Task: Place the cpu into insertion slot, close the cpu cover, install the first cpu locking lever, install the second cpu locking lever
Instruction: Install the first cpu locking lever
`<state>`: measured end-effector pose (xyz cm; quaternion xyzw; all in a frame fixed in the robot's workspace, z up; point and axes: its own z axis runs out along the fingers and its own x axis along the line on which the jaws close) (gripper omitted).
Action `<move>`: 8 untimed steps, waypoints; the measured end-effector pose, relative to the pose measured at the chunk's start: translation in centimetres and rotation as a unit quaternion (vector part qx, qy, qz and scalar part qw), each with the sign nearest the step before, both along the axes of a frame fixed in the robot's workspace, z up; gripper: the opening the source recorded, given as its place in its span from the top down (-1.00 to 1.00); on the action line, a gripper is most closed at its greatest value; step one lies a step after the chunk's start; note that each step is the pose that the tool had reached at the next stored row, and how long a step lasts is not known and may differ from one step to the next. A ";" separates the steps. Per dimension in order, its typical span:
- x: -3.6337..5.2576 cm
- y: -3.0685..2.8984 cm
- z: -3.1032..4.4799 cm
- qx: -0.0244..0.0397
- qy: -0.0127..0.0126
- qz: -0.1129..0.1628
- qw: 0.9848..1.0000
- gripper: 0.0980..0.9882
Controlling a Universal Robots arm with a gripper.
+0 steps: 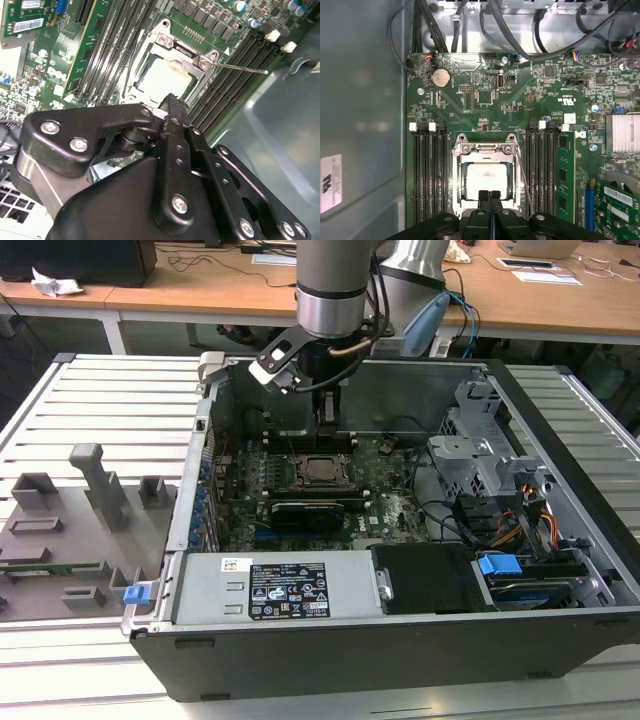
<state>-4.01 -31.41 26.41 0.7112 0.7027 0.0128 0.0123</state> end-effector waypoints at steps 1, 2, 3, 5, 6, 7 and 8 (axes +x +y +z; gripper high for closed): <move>0.00 0.00 0.15 0.000 0.000 0.000 1.000 0.98; 0.01 0.00 0.17 0.000 0.000 0.000 1.000 0.98; 0.00 0.00 0.17 -0.001 0.000 0.003 1.000 0.98; 0.00 0.00 0.18 -0.001 0.000 0.011 1.000 0.98; 0.00 0.00 0.17 -0.001 0.000 0.022 1.000 0.98; 0.00 0.00 0.17 -0.001 0.000 0.032 1.000 0.98; 0.00 0.00 0.17 -0.002 0.000 0.045 0.999 0.98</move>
